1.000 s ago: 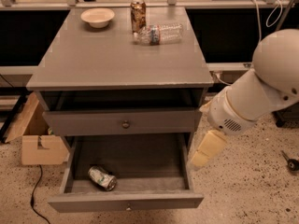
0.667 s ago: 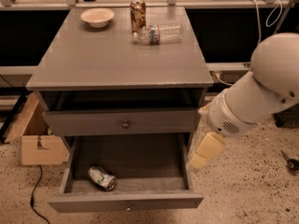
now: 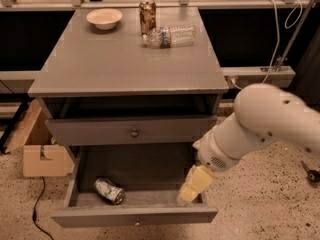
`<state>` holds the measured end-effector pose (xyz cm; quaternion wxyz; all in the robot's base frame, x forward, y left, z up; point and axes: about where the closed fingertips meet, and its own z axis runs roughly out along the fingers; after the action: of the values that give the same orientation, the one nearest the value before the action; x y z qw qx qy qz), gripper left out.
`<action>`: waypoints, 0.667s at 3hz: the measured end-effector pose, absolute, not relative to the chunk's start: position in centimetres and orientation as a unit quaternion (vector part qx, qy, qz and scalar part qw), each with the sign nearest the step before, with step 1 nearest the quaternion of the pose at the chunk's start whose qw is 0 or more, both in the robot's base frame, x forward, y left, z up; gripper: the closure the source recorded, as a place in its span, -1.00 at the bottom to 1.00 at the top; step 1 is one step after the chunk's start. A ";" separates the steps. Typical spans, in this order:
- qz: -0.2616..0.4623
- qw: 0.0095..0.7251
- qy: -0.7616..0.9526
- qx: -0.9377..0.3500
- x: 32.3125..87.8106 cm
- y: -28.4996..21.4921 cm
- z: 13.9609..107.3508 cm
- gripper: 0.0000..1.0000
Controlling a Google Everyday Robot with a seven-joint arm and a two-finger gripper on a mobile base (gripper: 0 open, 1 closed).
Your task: Pick 7up can from middle drawer and place on counter
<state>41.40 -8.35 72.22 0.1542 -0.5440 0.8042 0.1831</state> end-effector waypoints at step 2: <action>0.251 0.190 0.803 -0.506 44.9 0.3 59.6 -1.00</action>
Offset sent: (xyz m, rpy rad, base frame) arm 0.0554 0.1225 -0.1672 0.2368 0.0335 -0.0717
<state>44.92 0.34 59.64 0.1899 -0.5061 0.8029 0.2512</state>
